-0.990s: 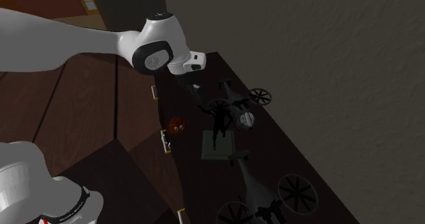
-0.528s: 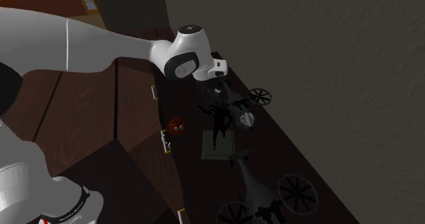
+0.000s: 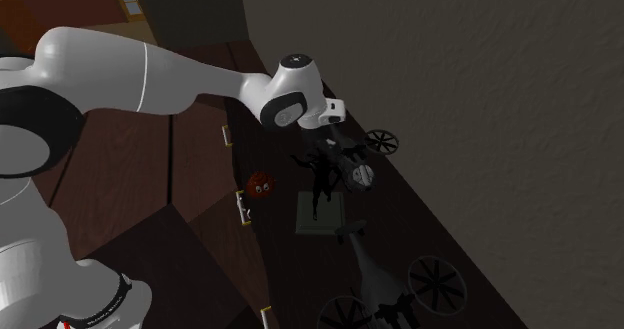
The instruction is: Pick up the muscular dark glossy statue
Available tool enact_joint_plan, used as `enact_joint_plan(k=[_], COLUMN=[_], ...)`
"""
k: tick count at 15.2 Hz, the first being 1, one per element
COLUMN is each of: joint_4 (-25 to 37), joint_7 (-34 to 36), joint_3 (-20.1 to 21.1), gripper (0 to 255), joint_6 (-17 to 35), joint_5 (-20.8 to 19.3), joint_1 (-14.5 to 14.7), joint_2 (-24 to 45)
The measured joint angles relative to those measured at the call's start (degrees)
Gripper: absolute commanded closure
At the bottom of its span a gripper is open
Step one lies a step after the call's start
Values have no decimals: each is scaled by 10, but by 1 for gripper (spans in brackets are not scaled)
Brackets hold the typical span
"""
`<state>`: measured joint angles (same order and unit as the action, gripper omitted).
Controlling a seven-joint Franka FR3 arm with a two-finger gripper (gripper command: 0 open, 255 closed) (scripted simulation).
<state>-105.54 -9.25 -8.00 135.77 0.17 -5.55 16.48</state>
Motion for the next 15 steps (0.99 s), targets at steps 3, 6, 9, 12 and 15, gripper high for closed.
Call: enact_joint_plan(k=[3,6,9,12,15], joint_4=[-10,-13,-13,-13,-9], joint_7=[-2,-1,-1,-1,-1], joint_3=[0,1,1,1,1], gripper=[0,255,255,255,255], joint_6=[19,24,26,26,21], joint_5=[2,2,2,2,2], joint_1=[-2,-1,-1,-1,-1], joint_2=[9,12,12,12,12])
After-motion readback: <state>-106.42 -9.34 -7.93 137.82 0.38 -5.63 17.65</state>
